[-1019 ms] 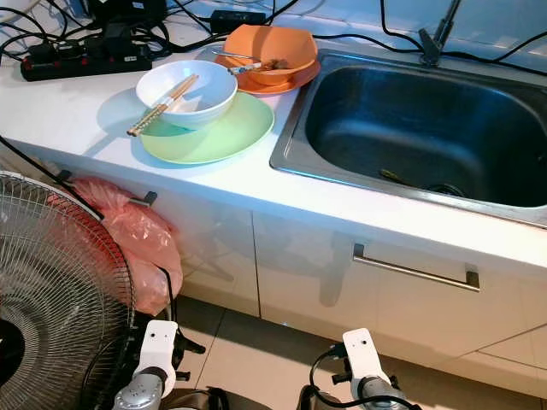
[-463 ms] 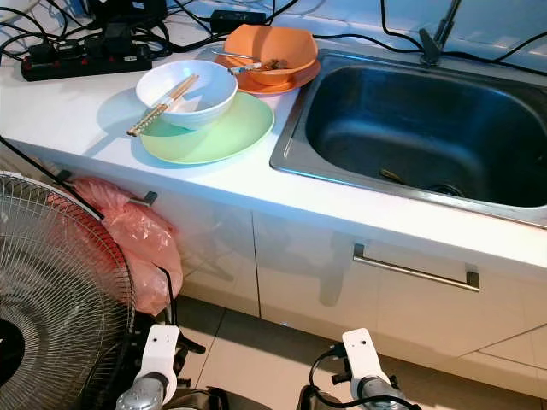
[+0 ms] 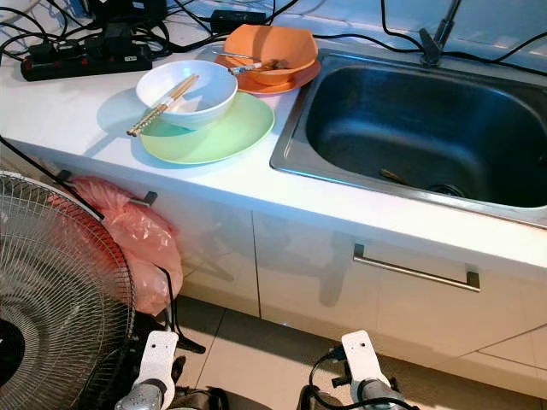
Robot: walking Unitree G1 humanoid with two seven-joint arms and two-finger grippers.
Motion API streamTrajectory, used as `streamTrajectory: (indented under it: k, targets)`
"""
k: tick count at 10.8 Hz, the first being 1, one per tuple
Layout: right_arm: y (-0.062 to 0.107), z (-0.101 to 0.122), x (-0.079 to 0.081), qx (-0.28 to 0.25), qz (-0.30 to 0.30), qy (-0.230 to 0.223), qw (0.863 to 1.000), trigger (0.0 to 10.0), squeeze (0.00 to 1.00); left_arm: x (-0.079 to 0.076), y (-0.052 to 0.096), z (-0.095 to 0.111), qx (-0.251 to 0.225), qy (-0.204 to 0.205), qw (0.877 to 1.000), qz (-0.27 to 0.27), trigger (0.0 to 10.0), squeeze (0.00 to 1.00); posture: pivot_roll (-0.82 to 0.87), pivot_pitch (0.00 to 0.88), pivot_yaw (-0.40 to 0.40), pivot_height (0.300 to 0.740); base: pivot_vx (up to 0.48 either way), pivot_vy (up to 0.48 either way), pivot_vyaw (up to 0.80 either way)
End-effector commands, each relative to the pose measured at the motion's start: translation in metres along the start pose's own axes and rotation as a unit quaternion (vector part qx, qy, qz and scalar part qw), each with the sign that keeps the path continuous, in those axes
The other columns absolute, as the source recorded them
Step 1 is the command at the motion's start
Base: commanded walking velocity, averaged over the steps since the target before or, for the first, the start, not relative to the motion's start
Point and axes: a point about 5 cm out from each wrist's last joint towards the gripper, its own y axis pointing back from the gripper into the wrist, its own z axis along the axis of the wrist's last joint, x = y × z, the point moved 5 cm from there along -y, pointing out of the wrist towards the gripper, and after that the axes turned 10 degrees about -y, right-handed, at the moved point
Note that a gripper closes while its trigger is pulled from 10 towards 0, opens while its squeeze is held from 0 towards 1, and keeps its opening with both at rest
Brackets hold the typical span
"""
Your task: Kitchen organization
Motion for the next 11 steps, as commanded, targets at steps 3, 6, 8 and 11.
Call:
streamTrajectory:
  k: [3,6,8,11]
  targets:
    - [0.0028,-0.0150,-0.0028,0.024,-0.006,-0.007,1.000,10.0,0.00,-0.0020,0.0034,-0.0165,0.028,-0.005,1.000,-0.008,10.0,0.00,0.00,0.131,-0.016,0.740,0.000,0.000,0.00]
    - [0.0027,-0.0145,-0.0032,0.023,-0.007,-0.008,1.000,10.0,0.00,-0.0003,0.0038,-0.0193,0.034,-0.001,0.999,-0.005,10.0,0.00,0.00,0.136,-0.019,0.740,0.000,0.000,0.00]
    - [0.0025,-0.0136,-0.0028,0.022,-0.006,-0.009,1.000,10.0,0.00,0.0000,0.0039,-0.0193,0.034,0.002,0.999,-0.003,10.0,0.00,0.00,0.137,-0.019,0.740,0.000,0.000,0.00]
    - [0.0034,-0.0164,-0.0037,0.022,-0.009,-0.016,1.000,10.0,0.00,-0.0011,0.0040,-0.0195,0.034,-0.001,0.999,-0.005,10.0,0.00,-0.02,0.139,-0.012,0.740,0.000,0.000,0.00]
